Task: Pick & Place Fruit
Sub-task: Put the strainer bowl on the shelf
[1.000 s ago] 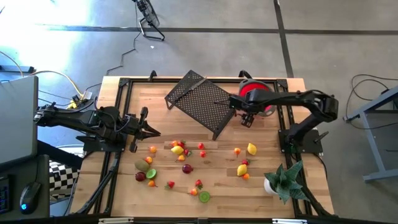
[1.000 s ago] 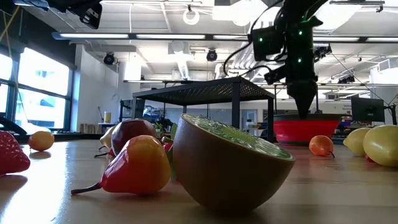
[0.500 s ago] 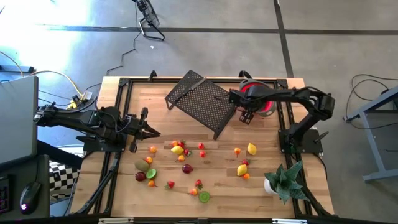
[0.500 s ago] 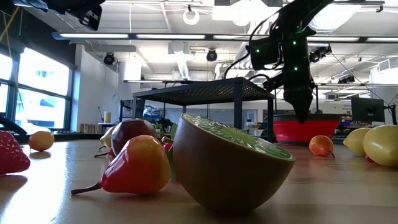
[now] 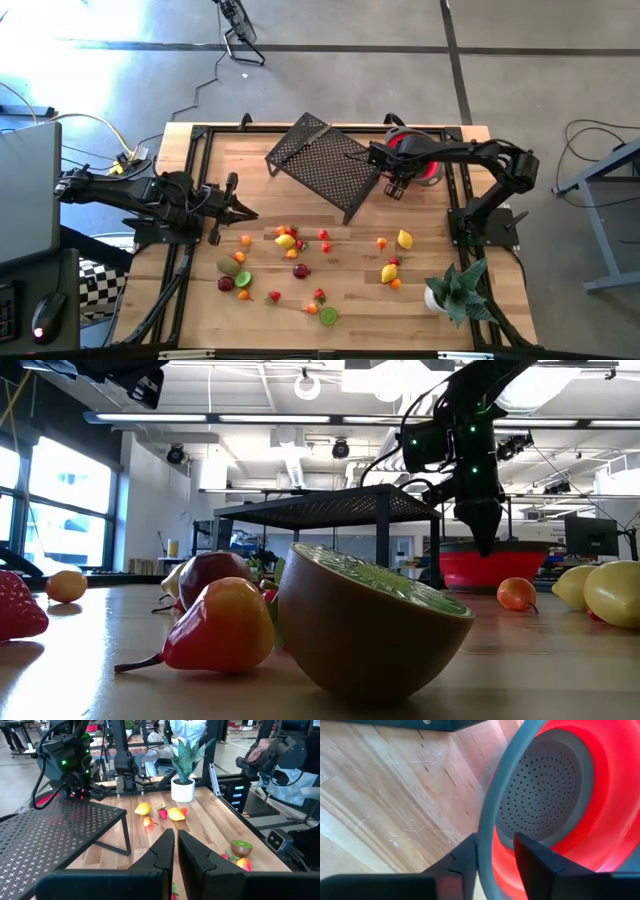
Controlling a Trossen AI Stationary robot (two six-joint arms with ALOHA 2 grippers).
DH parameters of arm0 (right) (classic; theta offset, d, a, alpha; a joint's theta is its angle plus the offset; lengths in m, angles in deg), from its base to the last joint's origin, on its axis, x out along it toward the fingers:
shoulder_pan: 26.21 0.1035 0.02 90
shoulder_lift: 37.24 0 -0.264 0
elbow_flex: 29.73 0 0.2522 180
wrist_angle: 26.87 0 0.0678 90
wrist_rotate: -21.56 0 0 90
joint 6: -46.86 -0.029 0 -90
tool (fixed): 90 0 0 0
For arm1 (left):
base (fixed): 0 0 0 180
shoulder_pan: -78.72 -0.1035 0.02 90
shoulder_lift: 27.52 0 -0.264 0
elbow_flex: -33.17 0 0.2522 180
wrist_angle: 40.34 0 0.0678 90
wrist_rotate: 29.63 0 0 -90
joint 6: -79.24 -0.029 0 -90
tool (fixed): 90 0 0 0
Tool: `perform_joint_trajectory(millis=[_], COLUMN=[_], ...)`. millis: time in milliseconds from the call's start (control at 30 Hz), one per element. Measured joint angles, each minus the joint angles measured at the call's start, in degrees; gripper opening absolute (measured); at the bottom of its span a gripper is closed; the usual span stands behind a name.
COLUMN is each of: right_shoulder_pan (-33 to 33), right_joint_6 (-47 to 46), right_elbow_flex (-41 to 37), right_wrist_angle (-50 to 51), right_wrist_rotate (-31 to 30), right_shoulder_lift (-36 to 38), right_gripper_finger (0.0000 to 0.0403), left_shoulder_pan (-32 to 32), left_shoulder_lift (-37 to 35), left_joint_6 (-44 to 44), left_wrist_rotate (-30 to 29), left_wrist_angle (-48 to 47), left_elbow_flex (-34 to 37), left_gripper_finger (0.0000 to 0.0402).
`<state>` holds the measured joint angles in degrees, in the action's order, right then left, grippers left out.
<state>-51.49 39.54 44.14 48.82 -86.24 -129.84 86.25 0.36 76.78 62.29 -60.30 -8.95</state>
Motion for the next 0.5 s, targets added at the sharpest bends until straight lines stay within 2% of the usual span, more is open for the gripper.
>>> perform_joint_trajectory(millis=[367, 500], right_shoulder_pan=[1.12, 2.00], right_joint_6=[0.39, 0.33], right_elbow_flex=[-0.39, -0.37], right_wrist_angle=[0.69, 0.79], right_wrist_rotate=[-0.06, -0.13], right_shoulder_lift=[2.61, 6.71], right_gripper_finger=[0.0025, 0.0018], left_shoulder_pan=[0.00, 0.00], left_shoulder_lift=[0.00, -0.02], left_joint_6=[0.00, -0.02], left_wrist_rotate=[0.00, 0.00], left_wrist_angle=[0.00, 0.00], left_elbow_flex=[0.00, 0.00], left_gripper_finger=[0.0019, 0.0019])
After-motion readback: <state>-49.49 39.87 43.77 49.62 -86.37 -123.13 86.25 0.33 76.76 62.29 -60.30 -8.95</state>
